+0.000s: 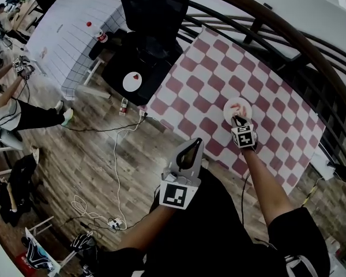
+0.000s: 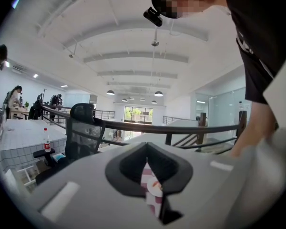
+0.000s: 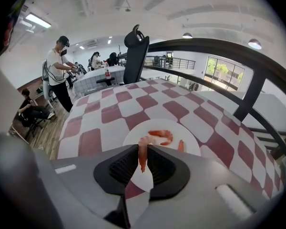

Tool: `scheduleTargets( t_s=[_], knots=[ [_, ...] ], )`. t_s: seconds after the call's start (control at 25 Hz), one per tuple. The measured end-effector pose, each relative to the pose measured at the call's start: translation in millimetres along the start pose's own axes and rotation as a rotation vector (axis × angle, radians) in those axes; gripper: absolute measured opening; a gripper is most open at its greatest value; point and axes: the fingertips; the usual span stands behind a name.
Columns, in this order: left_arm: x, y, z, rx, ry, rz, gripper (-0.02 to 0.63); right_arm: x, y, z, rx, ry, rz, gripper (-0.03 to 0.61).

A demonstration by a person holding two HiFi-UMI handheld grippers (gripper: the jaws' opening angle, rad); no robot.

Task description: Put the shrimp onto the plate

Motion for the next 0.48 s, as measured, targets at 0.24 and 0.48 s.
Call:
scheduleTargets(
  t_s=[0.24, 0.48],
  knots=[
    [-3, 11, 7, 0.027, 0.005, 0.023, 0.008, -5, 2, -17, -0.025, 0.040, 0.084, 0.060],
    [-10, 17, 16, 0.038, 0.023, 0.036, 0.008, -4, -4, -25, -0.045, 0.068, 0.096, 0.060]
  ],
)
Point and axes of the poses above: the fingertips, and each gripper's own axes: z backward along the fingers, y to its left, x out of its top, and after that the axes turned 8 degrees about y, right-handed
